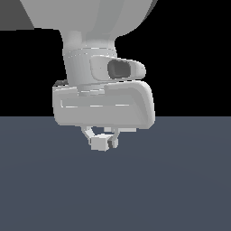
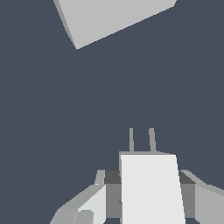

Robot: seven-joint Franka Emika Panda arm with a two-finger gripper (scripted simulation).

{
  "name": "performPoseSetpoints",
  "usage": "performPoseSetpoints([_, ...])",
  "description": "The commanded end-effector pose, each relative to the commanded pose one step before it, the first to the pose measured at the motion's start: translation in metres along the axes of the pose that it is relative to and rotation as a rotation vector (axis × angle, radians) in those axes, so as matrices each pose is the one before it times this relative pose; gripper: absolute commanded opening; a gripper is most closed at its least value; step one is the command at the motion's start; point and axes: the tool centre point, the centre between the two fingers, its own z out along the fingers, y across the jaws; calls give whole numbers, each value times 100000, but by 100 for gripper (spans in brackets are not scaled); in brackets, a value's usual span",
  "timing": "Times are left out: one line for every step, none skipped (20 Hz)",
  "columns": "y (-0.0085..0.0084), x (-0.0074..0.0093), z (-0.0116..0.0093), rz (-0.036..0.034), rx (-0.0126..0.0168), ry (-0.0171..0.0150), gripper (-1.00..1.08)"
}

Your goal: Plug the charger into the wall socket.

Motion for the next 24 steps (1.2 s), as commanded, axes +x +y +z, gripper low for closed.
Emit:
performPoseSetpoints([455, 673, -394, -4934, 1331, 158, -100])
performPoseSetpoints([173, 251, -141, -1829, 503, 24, -100])
performPoseSetpoints([170, 247, -138, -1799, 496, 21, -100])
performPoseSetpoints([167, 243, -136, -1768, 488, 18, -100])
performPoseSetpoints([164, 239, -133, -1742, 482, 14, -100])
performPoseSetpoints([161, 235, -131, -1716, 477, 11, -100])
performPoseSetpoints([159, 232, -128, -1691, 471, 8, -100])
performPoseSetpoints([156, 228, -126, -1671, 467, 5, -100])
performPoseSetpoints([154, 226, -124, -1649, 462, 3, -100])
performPoseSetpoints([152, 223, -122, -1631, 459, 0, -100])
performPoseSetpoints([149, 220, -121, -1616, 456, -3, -100])
performPoseSetpoints([148, 218, -119, -1601, 454, -6, -100])
performPoseSetpoints([146, 216, -117, -1589, 452, -8, -100])
performPoseSetpoints([145, 215, -116, -1578, 450, -11, -100])
performPoseSetpoints([144, 213, -115, -1570, 449, -14, -100])
performPoseSetpoints([142, 212, -113, -1565, 449, -16, -100])
performPoseSetpoints([142, 211, -112, -1559, 449, -19, -100])
performPoseSetpoints([140, 211, -111, -1557, 449, -22, -100])
performPoseSetpoints([140, 210, -110, -1555, 450, -25, -100])
performPoseSetpoints([134, 204, -106, -1512, 438, -28, -100])
performPoseSetpoints([128, 193, -100, -1436, 417, -29, -100])
performPoseSetpoints([120, 183, -94, -1362, 396, -30, -100])
performPoseSetpoints([113, 173, -88, -1287, 374, -32, -100])
performPoseSetpoints([105, 163, -81, -1215, 353, -33, -100])
